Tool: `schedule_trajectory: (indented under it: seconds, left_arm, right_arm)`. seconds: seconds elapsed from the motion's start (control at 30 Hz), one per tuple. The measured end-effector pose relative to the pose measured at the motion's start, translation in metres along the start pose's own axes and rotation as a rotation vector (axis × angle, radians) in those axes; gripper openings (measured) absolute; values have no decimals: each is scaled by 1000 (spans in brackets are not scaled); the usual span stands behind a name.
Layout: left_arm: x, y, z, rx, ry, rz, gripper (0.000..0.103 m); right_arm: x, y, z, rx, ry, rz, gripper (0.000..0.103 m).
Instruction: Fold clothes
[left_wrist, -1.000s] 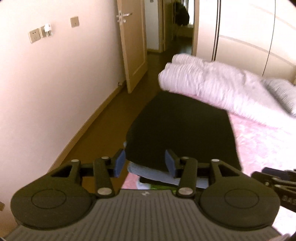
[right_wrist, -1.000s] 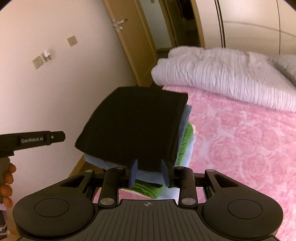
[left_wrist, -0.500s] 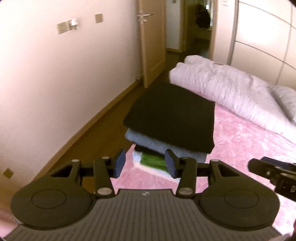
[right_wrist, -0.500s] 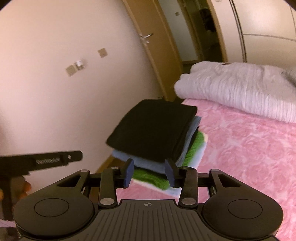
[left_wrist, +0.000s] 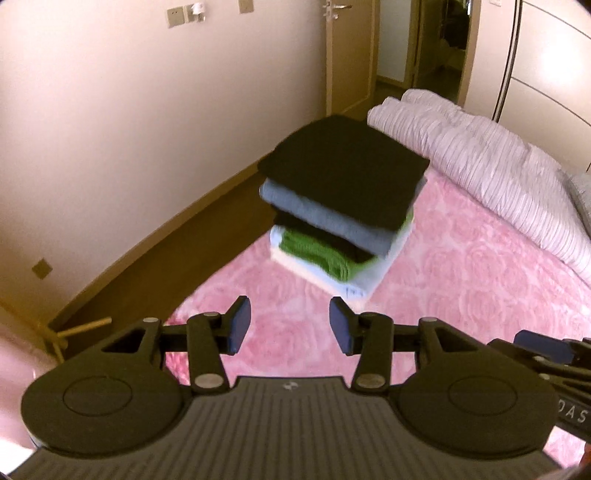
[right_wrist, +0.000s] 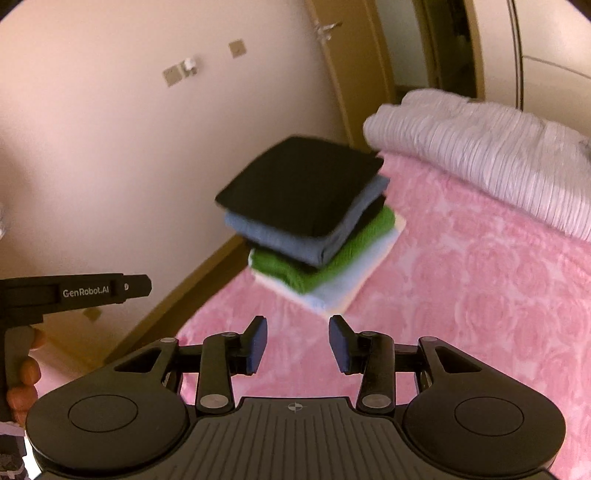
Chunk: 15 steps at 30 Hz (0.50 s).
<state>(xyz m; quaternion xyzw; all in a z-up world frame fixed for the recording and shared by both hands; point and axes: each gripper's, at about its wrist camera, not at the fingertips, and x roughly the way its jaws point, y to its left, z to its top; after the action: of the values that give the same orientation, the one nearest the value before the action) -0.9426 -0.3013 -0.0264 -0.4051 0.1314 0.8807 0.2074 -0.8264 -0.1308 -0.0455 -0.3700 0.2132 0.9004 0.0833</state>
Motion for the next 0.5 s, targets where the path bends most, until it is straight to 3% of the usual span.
schedule_trajectory:
  seconds: [0.3,0.5]
  left_arm:
    - [-5,1,-11,14,20,7,43]
    - [18,13,-1,34,41,-35,43]
  right_arm:
    - [-7,-2,-14,13,30,2,41]
    - [8,10,-7,10,38,-41,41]
